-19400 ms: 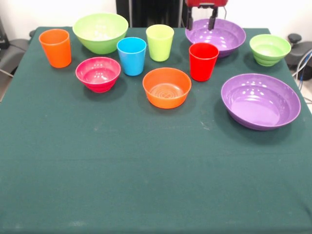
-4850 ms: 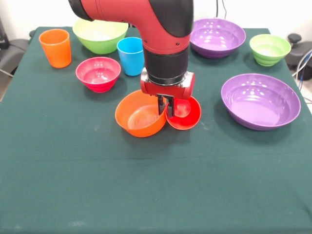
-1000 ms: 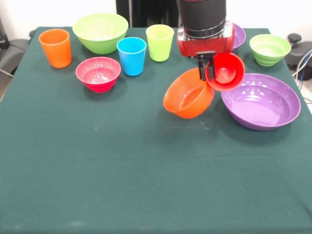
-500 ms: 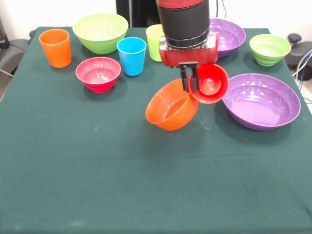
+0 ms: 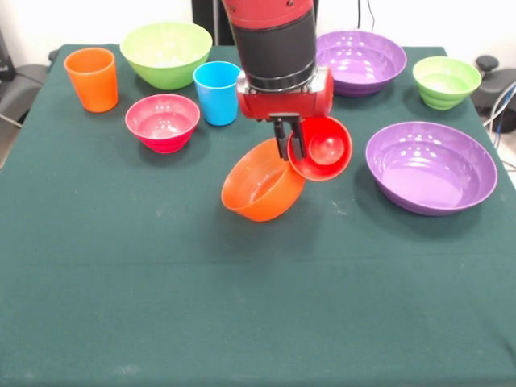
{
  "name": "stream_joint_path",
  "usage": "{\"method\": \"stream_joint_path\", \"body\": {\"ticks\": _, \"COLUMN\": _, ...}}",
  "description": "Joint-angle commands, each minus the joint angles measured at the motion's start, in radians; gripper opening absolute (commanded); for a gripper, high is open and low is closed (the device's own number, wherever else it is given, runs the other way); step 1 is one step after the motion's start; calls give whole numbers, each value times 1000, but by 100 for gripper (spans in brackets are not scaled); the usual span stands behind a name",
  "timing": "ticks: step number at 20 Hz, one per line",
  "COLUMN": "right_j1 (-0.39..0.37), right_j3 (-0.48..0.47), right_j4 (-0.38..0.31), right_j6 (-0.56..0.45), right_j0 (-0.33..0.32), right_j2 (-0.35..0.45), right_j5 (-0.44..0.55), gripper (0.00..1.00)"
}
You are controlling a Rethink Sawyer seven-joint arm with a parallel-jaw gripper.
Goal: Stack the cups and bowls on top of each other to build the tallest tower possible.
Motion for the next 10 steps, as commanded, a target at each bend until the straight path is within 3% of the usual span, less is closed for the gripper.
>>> {"method": "stream_joint_path", "body": {"ticks": 1, "right_j1": 112, "right_j3": -57, "right_j4": -102, "right_j6": -97, "right_j0": -7, "right_j2": 55, "right_j5": -46, "gripper": 0}}
{"method": "stream_joint_path", "body": {"ticks": 7, "right_j1": 198, "right_j3": -105, "right_j4": -123, "right_j6": -119, "right_j0": -28, "right_j2": 101, "right_j5": -103, "gripper": 0}}
{"method": "stream_joint_path", "body": {"ticks": 10, "right_j1": 203, "right_j3": -103, "right_j4": -137, "right_j6": -110, "right_j0": -33, "right_j2": 112, "right_j5": -122, "gripper": 0}}
